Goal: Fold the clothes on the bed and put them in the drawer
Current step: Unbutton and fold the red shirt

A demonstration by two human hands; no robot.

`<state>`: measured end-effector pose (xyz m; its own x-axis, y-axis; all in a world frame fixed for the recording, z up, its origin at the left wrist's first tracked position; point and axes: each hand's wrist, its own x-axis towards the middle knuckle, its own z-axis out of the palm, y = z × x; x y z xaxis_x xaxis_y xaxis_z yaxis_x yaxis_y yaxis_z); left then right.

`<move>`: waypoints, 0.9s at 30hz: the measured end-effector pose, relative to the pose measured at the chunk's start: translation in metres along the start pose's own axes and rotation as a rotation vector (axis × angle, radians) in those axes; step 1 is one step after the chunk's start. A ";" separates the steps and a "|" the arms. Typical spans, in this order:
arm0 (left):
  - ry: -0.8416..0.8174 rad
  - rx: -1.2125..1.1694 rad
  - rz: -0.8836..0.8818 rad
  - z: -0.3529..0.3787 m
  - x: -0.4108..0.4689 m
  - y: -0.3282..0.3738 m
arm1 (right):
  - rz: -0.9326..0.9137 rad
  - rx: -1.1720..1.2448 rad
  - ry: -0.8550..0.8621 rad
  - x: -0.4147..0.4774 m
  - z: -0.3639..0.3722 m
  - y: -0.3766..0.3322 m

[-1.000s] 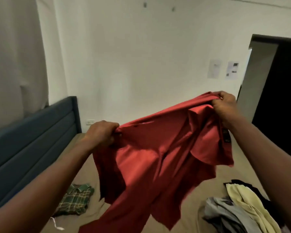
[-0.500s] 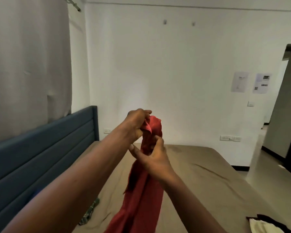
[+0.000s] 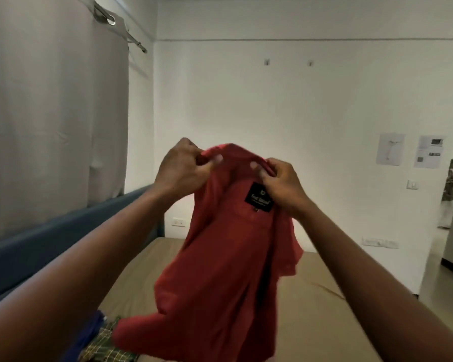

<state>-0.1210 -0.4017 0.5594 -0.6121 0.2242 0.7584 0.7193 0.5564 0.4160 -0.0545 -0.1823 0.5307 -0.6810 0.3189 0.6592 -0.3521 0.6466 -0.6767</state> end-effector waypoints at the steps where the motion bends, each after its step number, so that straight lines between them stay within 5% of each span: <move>1: 0.021 -0.202 -0.097 -0.004 0.001 0.000 | -0.027 -0.062 -0.096 0.003 -0.013 -0.008; 4: 0.060 -0.701 -0.277 -0.021 0.002 0.000 | 0.005 -0.129 -0.516 0.007 -0.043 -0.019; 6: 0.072 -0.748 -0.294 -0.033 0.006 -0.007 | 0.048 -0.218 -0.612 0.007 -0.056 -0.013; 13: -0.012 -0.838 -0.532 -0.075 0.026 -0.057 | 0.158 -0.093 -0.471 0.004 -0.087 0.017; 17: 0.033 -0.910 -0.729 -0.055 0.024 -0.089 | 0.412 0.167 -0.207 0.004 -0.055 0.045; 21: 0.204 -0.384 -0.796 0.007 -0.052 -0.126 | 0.707 0.264 -0.090 -0.042 0.004 0.107; 23: 0.148 -0.158 -0.799 0.039 -0.114 -0.150 | 0.881 0.359 -0.145 -0.094 0.035 0.135; 27: 0.005 -0.144 -0.800 0.102 -0.256 -0.166 | 1.247 0.584 -0.137 -0.226 0.107 0.180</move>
<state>-0.1175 -0.4697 0.2454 -0.9575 -0.2013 0.2064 0.1002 0.4386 0.8931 -0.0327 -0.2121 0.2250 -0.7864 0.3742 -0.4914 0.3381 -0.4051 -0.8495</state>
